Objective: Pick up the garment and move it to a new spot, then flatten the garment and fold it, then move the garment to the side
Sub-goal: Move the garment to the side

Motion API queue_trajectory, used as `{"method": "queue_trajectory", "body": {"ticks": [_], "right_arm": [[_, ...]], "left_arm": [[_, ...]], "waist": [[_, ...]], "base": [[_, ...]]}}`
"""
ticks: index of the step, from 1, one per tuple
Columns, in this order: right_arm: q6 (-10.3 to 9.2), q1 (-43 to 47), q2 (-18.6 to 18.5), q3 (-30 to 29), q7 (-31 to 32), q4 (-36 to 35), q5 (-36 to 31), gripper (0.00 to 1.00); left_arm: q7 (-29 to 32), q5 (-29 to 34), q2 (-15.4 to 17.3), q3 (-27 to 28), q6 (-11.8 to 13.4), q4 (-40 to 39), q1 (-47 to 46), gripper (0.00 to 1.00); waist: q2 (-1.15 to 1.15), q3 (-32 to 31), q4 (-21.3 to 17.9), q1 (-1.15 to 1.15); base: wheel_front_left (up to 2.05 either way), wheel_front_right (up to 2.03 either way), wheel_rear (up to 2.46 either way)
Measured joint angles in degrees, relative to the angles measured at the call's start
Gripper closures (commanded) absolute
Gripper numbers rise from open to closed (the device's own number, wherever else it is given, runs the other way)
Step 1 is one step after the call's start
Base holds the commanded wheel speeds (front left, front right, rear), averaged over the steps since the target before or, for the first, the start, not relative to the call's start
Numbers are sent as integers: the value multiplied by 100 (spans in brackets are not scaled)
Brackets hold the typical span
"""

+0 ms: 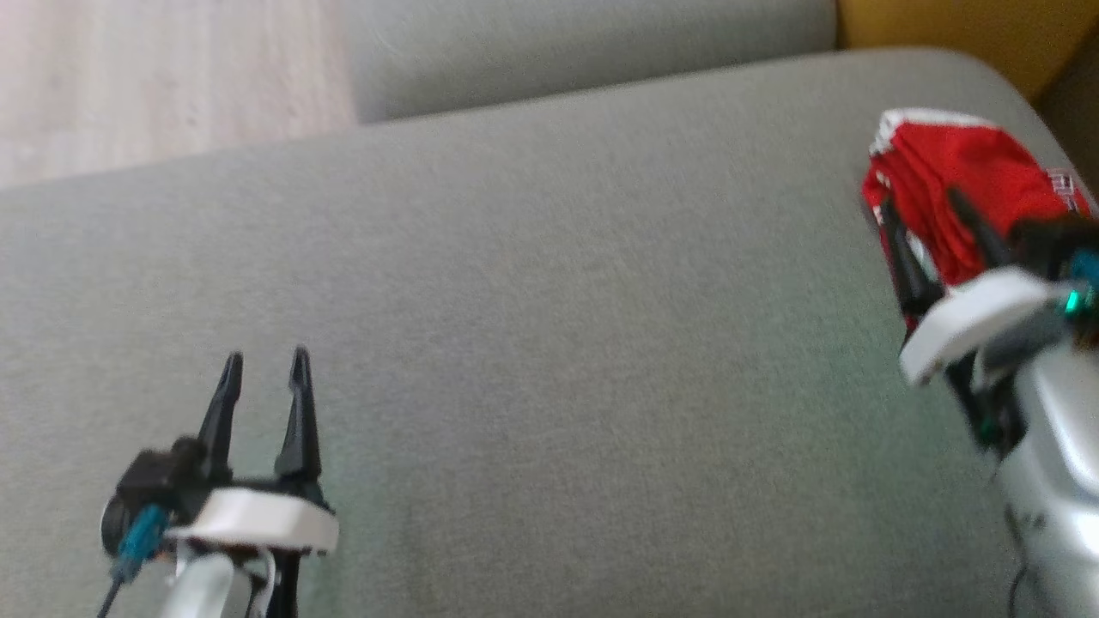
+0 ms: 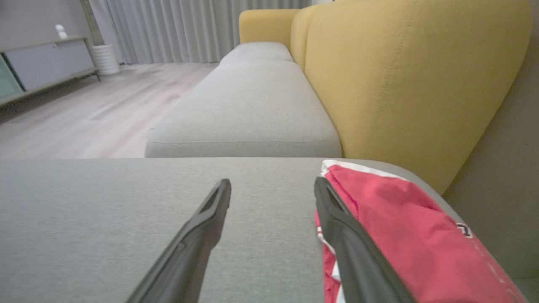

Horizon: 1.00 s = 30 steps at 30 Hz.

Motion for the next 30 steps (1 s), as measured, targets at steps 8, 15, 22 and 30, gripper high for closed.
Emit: {"method": "queue_trajectory", "body": {"ticks": [8, 15, 22, 30], "right_arm": [[-1, 1563, 709, -695, -132, -1160, -575, 0], [-1, 2243, 1105, -958, 208, -1820, -935, 0], [0, 2396, 1203, -1061, 420, -2152, -1074, 0], [0, 2405, 1204, -1095, 530, -2336, -1112, 0]], "left_arm": [[0, -59, -79, 175, 52, -4, 404, 0], [-1, -56, -104, 193, 44, 162, 468, 0], [-1, -56, -125, 193, -9, 214, 467, 0], [-1, -57, -141, 189, -62, 285, 464, 0]], "waist": [[0, -474, 406, 1], [0, -620, 630, 2], [0, -617, 682, 2], [0, -557, 640, 3]], "base": [[0, 0, 0], [0, 0, 0], [0, 0, 0], [0, 0, 0]]}}
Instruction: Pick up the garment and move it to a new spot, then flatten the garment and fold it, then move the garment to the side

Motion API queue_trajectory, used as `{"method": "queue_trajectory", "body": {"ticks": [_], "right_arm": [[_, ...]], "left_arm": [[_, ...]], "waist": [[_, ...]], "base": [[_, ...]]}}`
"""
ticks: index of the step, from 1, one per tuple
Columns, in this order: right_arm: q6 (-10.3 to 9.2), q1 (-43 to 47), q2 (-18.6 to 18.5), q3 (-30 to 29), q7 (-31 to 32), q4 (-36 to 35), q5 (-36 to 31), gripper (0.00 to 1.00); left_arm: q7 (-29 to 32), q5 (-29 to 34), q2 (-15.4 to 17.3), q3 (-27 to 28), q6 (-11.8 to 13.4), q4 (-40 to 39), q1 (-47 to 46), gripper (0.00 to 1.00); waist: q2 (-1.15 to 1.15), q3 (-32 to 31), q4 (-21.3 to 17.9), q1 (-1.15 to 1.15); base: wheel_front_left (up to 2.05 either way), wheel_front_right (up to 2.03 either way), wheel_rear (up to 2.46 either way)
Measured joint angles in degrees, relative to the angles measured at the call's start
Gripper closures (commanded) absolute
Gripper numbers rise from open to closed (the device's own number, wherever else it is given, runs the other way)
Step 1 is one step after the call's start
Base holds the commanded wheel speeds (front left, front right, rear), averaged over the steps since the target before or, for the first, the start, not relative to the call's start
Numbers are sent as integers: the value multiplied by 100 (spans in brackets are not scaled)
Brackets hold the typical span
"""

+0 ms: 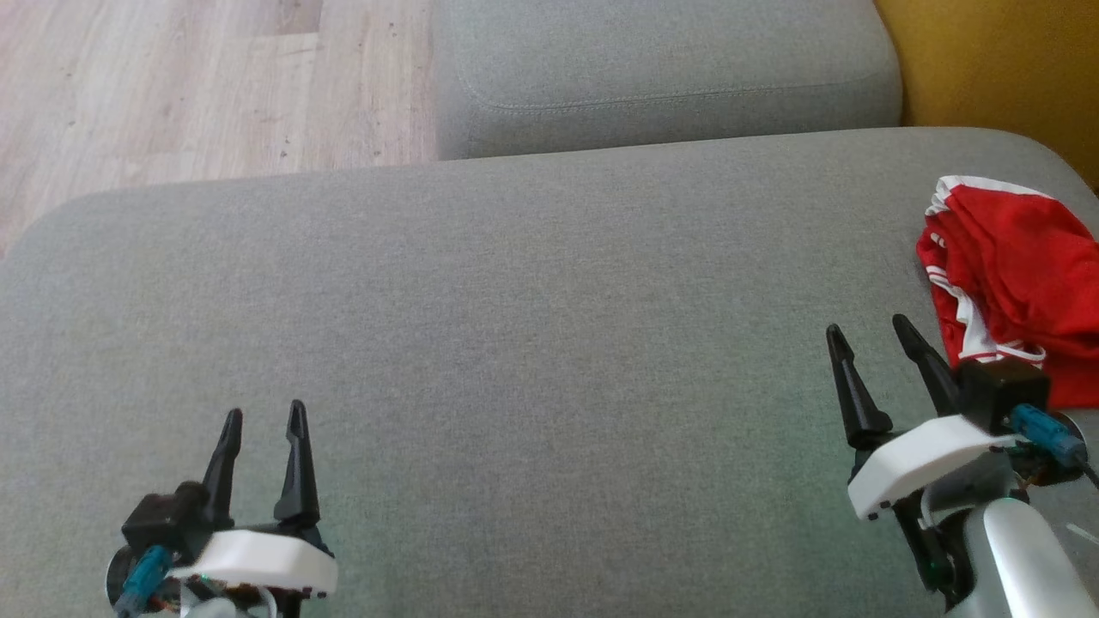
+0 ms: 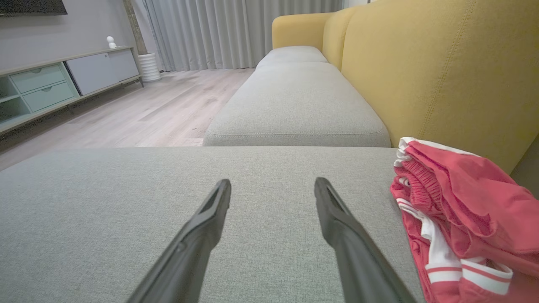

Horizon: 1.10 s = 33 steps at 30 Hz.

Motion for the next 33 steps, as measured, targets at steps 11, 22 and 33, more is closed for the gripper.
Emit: {"method": "queue_trajectory", "body": {"ticks": [11, 22, 33], "right_arm": [[-1, 125, 30, -35, 12, -2, 1, 0], [-3, 240, 86, -52, 11, 131, 1, 100], [-7, 682, 159, -58, 18, 739, 325, 100]], "left_arm": [[0, 1, -3, 1, -46, 0, -12, 0], [13, 1, -25, -4, -45, 110, 11, 100], [120, -264, -204, 10, -47, 589, 493, 100]], "waist": [[0, 6, -25, 0], [0, 11, -41, 0], [0, 16, -36, 0]], "base": [[0, 0, 0], [0, 0, 0], [0, 0, 0]]}}
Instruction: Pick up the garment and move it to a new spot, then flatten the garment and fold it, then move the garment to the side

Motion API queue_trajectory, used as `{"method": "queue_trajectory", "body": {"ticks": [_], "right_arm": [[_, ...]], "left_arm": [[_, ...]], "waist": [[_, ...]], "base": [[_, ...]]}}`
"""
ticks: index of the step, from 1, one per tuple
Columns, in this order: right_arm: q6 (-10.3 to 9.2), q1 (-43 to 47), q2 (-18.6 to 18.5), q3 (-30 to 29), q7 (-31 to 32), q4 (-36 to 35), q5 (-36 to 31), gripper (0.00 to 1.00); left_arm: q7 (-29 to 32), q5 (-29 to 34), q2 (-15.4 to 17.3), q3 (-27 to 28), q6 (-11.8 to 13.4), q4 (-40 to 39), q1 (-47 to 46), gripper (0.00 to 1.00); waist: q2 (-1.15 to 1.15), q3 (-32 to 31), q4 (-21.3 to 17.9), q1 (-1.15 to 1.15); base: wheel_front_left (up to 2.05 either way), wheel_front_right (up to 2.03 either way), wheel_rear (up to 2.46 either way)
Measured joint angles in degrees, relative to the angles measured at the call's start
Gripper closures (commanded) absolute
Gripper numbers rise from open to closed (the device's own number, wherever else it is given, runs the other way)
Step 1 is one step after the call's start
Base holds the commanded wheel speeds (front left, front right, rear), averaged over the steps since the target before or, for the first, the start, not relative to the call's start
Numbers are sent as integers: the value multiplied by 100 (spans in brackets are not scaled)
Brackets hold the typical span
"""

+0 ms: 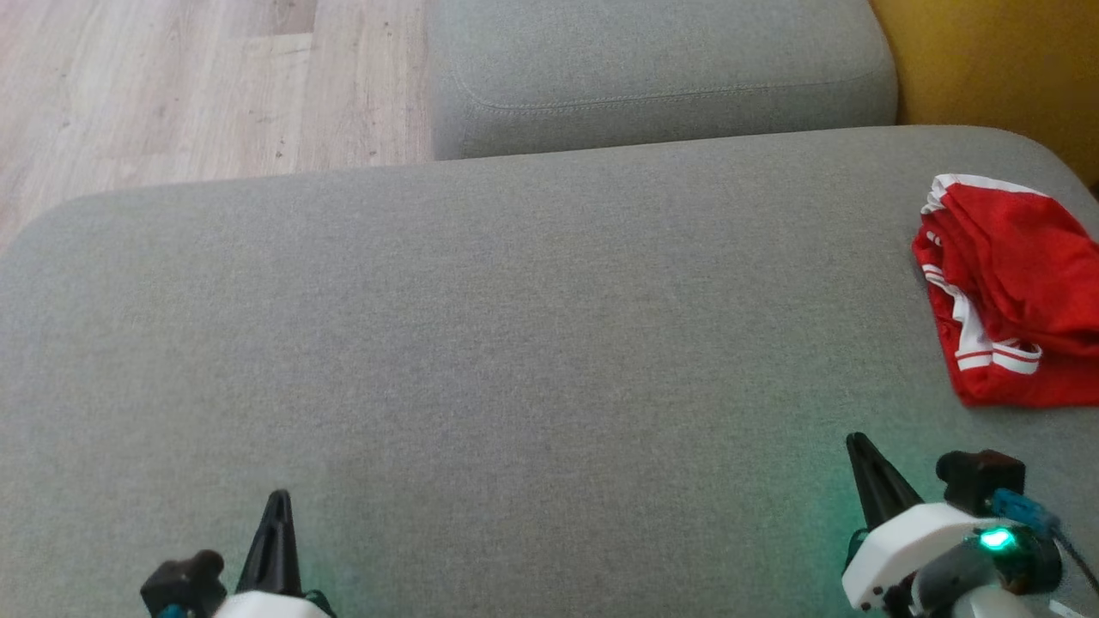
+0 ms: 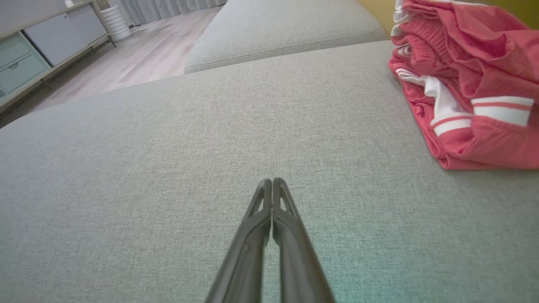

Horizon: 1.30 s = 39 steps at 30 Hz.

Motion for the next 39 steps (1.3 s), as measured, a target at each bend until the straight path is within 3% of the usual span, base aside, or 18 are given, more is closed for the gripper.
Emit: {"method": "queue_trajectory", "body": {"ticks": [39], "right_arm": [[0, -131, 78, -360, 99, -67, 2536, 100]], "left_arm": [[636, -2008, -223, 573, -196, -365, -55, 100]], "waist": [[0, 34, 38, 0]], "base": [[0, 0, 0]]}}
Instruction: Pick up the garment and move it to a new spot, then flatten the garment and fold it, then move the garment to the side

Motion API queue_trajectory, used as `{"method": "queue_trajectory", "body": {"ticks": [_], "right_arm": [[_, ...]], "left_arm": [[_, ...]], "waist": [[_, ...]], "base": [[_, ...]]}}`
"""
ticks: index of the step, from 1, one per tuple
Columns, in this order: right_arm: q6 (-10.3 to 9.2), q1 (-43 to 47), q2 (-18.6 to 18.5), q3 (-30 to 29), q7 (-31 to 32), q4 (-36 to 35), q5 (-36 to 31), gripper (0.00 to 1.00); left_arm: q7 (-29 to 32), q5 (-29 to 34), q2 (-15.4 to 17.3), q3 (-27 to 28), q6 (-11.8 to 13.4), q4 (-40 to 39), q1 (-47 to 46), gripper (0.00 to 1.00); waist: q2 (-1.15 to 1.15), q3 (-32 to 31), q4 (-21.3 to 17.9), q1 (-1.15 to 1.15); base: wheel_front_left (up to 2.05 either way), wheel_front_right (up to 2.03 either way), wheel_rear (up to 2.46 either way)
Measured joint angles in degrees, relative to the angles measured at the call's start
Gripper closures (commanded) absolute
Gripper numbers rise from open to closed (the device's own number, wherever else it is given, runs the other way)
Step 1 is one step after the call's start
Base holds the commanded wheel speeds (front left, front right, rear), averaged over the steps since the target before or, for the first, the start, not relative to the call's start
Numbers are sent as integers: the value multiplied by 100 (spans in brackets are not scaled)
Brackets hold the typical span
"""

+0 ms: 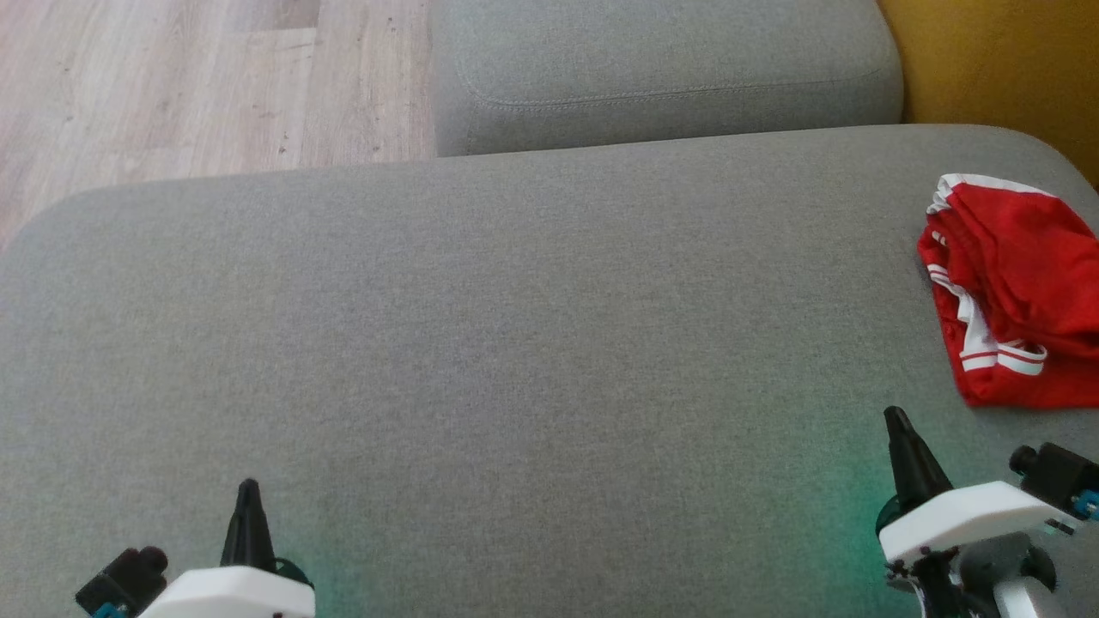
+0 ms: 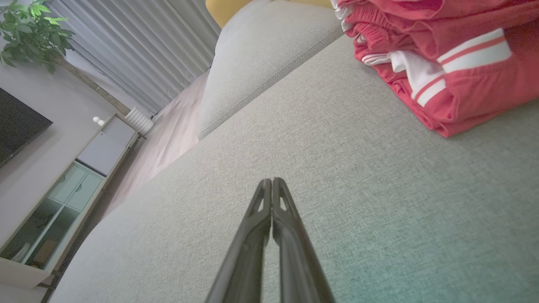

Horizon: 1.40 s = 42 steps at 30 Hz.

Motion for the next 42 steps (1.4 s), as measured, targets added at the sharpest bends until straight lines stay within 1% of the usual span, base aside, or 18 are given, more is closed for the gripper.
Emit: {"method": "queue_trajectory", "body": {"ticks": [15, 42], "right_arm": [[0, -2, 100, -123, 55, -8, 991, 100], [0, -126, 141, -393, 107, -29, 2685, 100]], "left_arm": [[247, -776, -105, 205, -56, -162, -116, 100], [667, -2109, -272, 583, -158, -372, -140, 100]], "waist": [[0, 13, 14, 0], [0, 35, 39, 0]], "base": [[0, 0, 0], [0, 0, 0]]}}
